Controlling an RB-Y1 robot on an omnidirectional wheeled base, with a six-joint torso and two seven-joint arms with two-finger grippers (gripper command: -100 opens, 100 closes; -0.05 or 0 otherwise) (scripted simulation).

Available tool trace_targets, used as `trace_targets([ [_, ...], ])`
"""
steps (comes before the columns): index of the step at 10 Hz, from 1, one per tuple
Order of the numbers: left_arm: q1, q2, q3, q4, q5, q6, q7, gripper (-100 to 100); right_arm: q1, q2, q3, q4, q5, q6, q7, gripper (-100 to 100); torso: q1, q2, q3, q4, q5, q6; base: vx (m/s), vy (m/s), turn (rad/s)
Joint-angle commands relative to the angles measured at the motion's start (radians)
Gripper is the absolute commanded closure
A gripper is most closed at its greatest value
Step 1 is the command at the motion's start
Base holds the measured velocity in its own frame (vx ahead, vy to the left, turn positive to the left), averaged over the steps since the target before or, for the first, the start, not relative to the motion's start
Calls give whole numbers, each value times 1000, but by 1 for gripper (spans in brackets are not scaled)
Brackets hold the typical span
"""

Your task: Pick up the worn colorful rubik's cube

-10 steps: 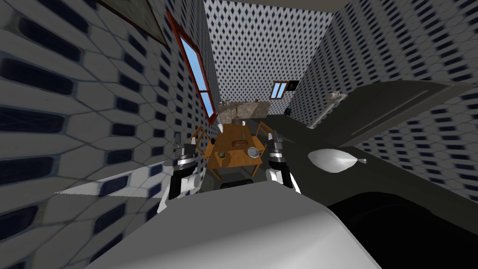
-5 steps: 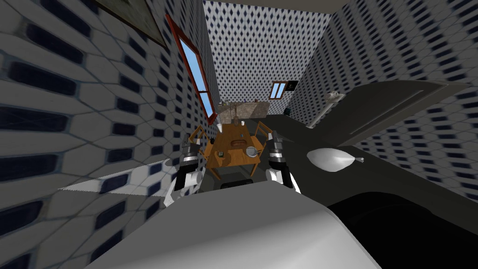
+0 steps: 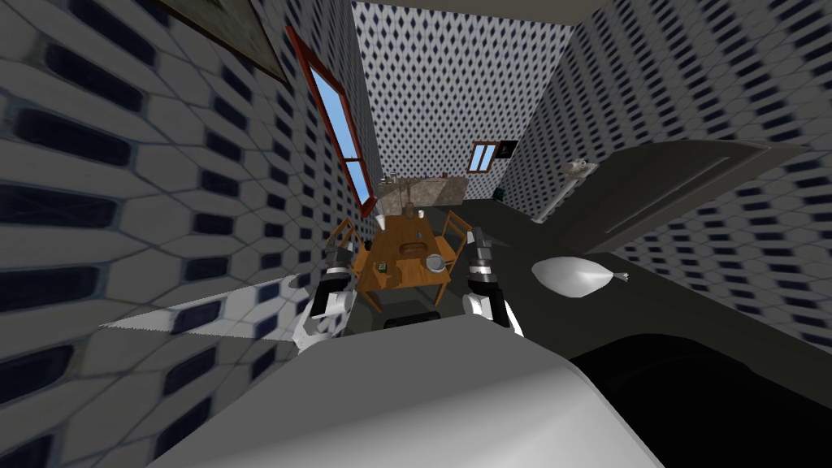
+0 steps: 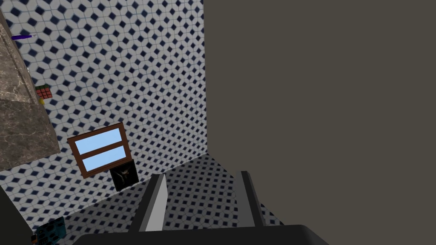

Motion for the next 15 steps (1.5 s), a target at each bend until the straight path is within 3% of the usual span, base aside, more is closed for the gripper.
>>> trace_targets([
  [1,-23,4,4,40,0,24,16,-100,0,0,0,0,0,0,0,0,0,0,0,0,0,0,-22,-30,-3],
  [4,-103,22,23,139,1,105,75,-100,0,0,0,0,0,0,0,0,0,-1,0,0,0,0,-16,-36,-8],
  [5,-103,22,23,154,1,109,75,-100,0,0,0,0,0,0,0,0,0,-1,0,0,0,0,-9,-32,-3],
  [6,-143,31,34,202,1,150,107,-100,0,0,0,0,0,0,0,0,0,-1,-1,0,0,0,-14,-29,-8],
  [9,-182,38,45,272,1,199,140,-100,0,0,0,0,0,0,0,0,0,-1,-1,0,0,0,-6,-29,-5],
  [10,-221,44,57,305,2,235,173,-100,0,0,0,0,0,0,0,0,0,-1,-1,0,0,0,0,-31,-2],
  [11,-221,44,57,332,2,246,173,-100,0,0,0,0,0,0,0,0,0,-2,-1,0,0,0,-2,-27,-6],
  [14,-298,52,82,420,2,330,243,-100,0,0,0,0,0,0,0,0,1,-1,-1,0,0,0,1,-23,-3],
  [15,-298,52,82,433,2,341,243,-100,0,0,0,0,0,0,0,0,1,-2,-1,0,0,0,9,-19,0],
])
